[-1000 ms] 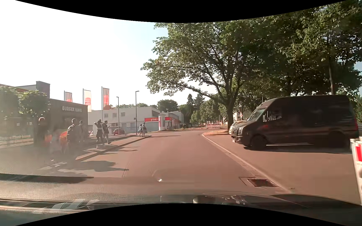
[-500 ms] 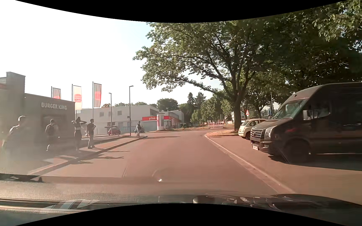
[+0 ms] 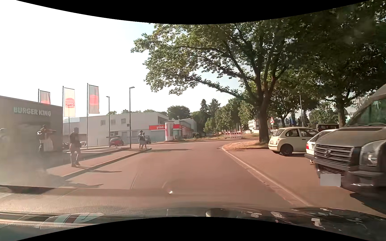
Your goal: Follow the waypoints while adhering to traffic rules and regulations
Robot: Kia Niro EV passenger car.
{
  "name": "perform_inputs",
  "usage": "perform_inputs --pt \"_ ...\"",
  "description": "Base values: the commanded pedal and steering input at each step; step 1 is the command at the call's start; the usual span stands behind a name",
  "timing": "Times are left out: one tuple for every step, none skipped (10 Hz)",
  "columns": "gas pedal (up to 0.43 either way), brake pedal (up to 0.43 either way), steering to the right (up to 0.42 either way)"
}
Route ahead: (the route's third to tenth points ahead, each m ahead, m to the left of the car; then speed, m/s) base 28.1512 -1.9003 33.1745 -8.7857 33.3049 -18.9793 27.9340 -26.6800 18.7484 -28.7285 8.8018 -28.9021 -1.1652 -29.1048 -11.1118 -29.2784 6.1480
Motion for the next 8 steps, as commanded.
perform_inputs --pt "0.0 0.0 0.001" --pt "0.0 0.0 0.0" --pt "0.0 0.0 0.002" --pt "0.0 0.0 0.002" --pt "0.0 0.0 0.002" --pt "0.0 0.0 0.002" --pt "0.0 0.0 0.002" --pt "0.0 0.0 0.002"
